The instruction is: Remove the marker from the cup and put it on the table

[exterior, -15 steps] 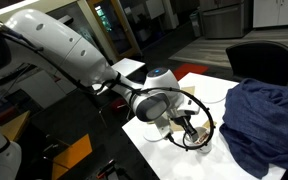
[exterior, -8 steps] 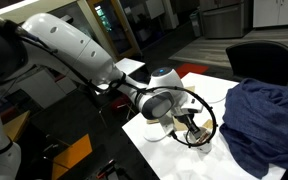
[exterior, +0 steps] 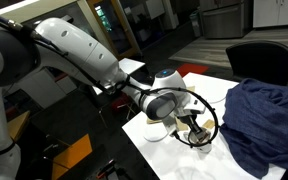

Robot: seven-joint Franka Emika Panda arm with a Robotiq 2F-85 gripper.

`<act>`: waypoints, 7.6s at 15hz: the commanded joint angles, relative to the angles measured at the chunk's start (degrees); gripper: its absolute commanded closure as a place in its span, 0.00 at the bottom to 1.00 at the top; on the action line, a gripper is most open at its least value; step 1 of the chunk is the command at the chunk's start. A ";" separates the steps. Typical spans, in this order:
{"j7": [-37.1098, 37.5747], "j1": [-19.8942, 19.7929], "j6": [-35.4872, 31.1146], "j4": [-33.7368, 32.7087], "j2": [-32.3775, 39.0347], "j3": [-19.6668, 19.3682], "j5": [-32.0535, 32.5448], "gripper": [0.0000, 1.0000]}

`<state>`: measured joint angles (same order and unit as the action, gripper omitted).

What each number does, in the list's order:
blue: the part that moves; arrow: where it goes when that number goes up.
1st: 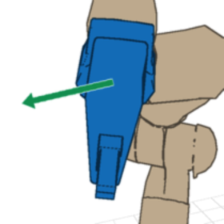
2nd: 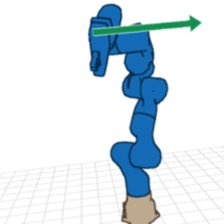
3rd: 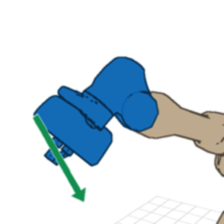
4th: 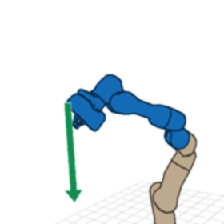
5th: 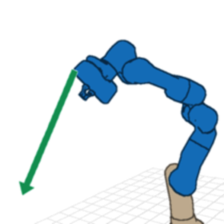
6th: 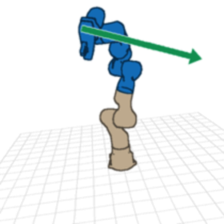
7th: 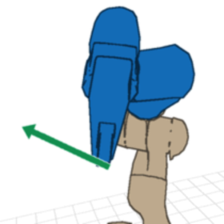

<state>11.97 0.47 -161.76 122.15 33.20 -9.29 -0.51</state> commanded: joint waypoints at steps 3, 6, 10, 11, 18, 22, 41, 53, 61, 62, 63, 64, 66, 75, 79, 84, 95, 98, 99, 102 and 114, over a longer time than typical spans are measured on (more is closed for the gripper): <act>3.31 1.84 -2.11 -1.78 2.32 -1.89 0.08 0.47; 4.06 2.49 -2.89 -2.06 2.99 -2.71 0.15 0.48; 4.03 3.01 -4.51 -2.35 4.20 -3.45 0.03 0.48; 4.15 3.23 -5.02 -2.37 4.51 -3.72 0.01 0.49; 3.97 4.61 -7.76 -0.95 4.40 -5.13 0.05 1.00; 4.60 7.99 -9.64 1.81 2.22 -8.04 0.72 0.95; 12.28 39.37 -6.97 9.56 -12.74 -33.47 8.89 0.95; 15.84 30.85 13.05 -1.65 -15.97 -14.79 10.72 0.95; 26.29 20.69 26.32 -8.24 -12.90 2.87 8.51 0.95; 28.30 20.33 26.52 -8.18 -12.55 3.99 8.41 0.95; 29.93 19.98 26.54 -8.09 -12.20 4.82 8.42 0.95; 31.29 19.65 26.04 -7.78 -11.87 5.59 8.24 0.95; 34.18 19.22 25.08 -7.32 -11.07 6.50 8.21 0.95; 40.79 16.34 24.39 -13.43 -3.35 6.06 7.47 0.95; 39.32 13.15 24.79 -19.10 1.30 6.77 3.16 0.95; 40.19 11.43 24.38 -25.22 6.56 6.35 -0.91 0.95; 42.56 8.71 23.45 -34.00 15.87 5.34 -7.77 0.95; 42.99 8.03 23.88 -36.35 18.22 5.59 -8.86 0.95; 42.80 7.86 24.15 -37.14 18.91 5.77 -9.21 0.95; 43.22 7.96 24.45 -39.09 20.59 5.50 -9.34 0.95; 45.05 9.88 24.50 -39.62 20.30 4.48 -8.04 0.01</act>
<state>54.62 8.97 -137.94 81.93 55.18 -4.10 -8.78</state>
